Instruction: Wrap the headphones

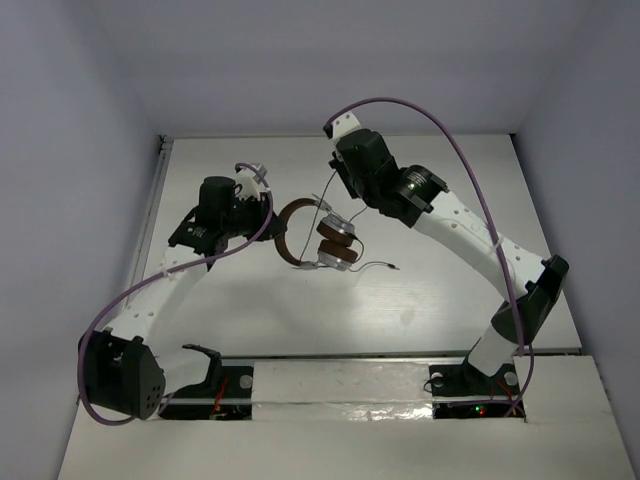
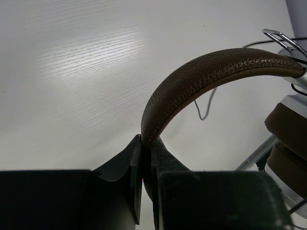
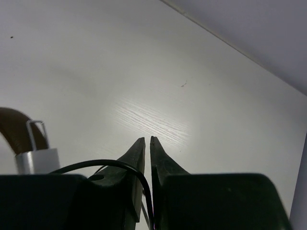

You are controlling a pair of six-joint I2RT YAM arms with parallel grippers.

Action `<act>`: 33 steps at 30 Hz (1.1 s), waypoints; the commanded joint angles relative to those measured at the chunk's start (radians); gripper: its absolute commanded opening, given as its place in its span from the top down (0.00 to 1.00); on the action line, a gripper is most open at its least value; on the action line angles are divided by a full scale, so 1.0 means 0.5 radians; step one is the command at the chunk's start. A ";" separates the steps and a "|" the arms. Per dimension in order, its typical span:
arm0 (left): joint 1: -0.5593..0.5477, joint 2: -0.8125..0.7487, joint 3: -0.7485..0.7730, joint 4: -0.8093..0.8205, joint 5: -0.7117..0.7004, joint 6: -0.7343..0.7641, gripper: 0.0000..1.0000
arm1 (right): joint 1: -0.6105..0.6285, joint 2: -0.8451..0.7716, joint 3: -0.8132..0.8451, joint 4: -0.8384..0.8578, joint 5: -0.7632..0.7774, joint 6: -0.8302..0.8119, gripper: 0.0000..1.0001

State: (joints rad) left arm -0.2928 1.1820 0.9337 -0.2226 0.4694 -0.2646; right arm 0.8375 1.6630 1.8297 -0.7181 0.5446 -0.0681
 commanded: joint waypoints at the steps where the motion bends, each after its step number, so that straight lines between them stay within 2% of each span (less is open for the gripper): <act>1: -0.003 -0.112 0.115 0.095 0.224 -0.005 1.00 | -0.080 -0.013 -0.073 0.193 -0.061 0.007 0.84; 4: -0.003 -0.140 0.115 0.126 0.251 -0.035 1.00 | -0.126 -0.062 -0.177 0.270 -0.092 0.047 0.84; 5: -0.003 -0.155 0.127 0.144 0.264 -0.054 1.00 | -0.126 -0.086 -0.217 0.331 -0.101 0.065 0.79; 6: -0.003 -0.158 0.133 0.157 0.279 -0.069 1.00 | -0.144 -0.111 -0.260 0.368 -0.119 0.096 0.78; 13: 0.015 -0.195 0.240 0.224 0.417 -0.176 1.00 | -0.206 -0.332 -0.573 0.617 -0.392 0.299 0.72; 16: 0.058 -0.201 0.274 0.273 0.482 -0.238 1.00 | -0.276 -0.430 -0.775 0.813 -0.680 0.378 0.73; 21: 0.076 -0.195 0.378 0.276 0.515 -0.278 1.00 | -0.398 -0.605 -1.259 1.539 -1.355 0.507 0.69; 22: 0.076 -0.192 0.388 0.279 0.543 -0.293 1.00 | -0.399 -0.611 -1.309 1.656 -1.429 0.535 0.66; 26: 0.076 -0.195 0.449 0.270 0.574 -0.321 1.00 | -0.497 -0.559 -1.444 2.064 -1.708 0.651 0.65; 33: 0.076 -0.174 0.581 0.295 0.647 -0.437 1.00 | -0.497 -0.375 -1.494 2.350 -2.037 0.774 0.56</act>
State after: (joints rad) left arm -0.2581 1.1187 1.1496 -0.1539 0.7288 -0.4145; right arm 0.5892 1.4654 1.0954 0.2722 -0.3500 0.2745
